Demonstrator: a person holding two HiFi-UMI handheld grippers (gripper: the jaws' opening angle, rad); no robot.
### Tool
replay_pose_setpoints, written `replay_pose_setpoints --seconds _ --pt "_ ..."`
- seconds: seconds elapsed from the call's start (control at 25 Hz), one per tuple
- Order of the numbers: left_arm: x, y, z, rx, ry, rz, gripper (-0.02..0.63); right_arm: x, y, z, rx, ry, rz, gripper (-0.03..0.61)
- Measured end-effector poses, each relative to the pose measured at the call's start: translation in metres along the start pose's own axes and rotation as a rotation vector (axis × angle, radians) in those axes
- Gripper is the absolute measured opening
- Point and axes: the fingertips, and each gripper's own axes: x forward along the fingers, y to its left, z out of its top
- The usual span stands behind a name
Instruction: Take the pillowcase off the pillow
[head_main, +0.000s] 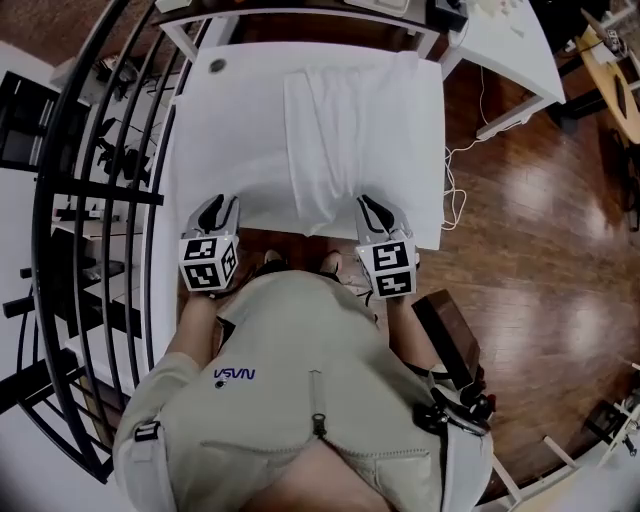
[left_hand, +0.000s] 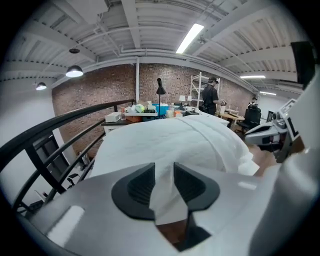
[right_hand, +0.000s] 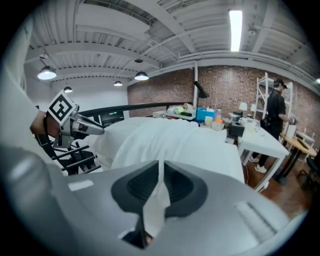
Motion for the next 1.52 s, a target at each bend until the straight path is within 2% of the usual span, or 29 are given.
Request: replay_pose_setpoints --seconds 0.12,0.2,0.28,0.48,0.68,0.92,1.12,1.24,1.36,1.52 --pt "-0.009 -0.005 0.019 0.049 -0.051 0.032 0.126 0.004 -0.009 0.005 -0.004 -0.024 0.001 0.034" --pt "-0.008 -0.010 0.036 0.077 -0.078 0.016 0.126 0.007 -0.009 0.010 -0.007 -0.041 0.005 0.034" --pt "0.001 -0.018 0.053 0.099 -0.095 -0.035 0.130 0.010 -0.008 0.014 -0.011 -0.045 0.010 0.034" --pt "0.045 -0.028 0.105 0.157 -0.140 -0.164 0.200 0.011 -0.013 0.034 -0.016 -0.050 -0.029 0.034" --pt "0.093 -0.028 0.148 0.181 -0.164 -0.236 0.233 0.013 -0.023 0.067 -0.034 -0.070 -0.092 0.034" --pt "0.140 -0.017 0.173 0.221 -0.135 -0.299 0.244 0.034 -0.020 0.107 -0.057 -0.073 -0.135 0.034" --pt "0.171 0.003 0.181 0.216 -0.122 -0.285 0.264 0.064 -0.019 0.148 -0.113 -0.101 -0.125 0.034" --pt "0.192 -0.004 0.164 0.209 -0.039 -0.301 0.268 0.080 -0.027 0.167 -0.128 -0.117 -0.106 0.034" --pt "0.204 -0.013 0.143 0.240 0.066 -0.342 0.224 0.103 -0.034 0.183 -0.149 -0.125 -0.075 0.034" --pt "0.201 -0.023 0.118 0.318 0.125 -0.368 0.053 0.139 -0.039 0.186 -0.166 -0.079 -0.004 0.034"
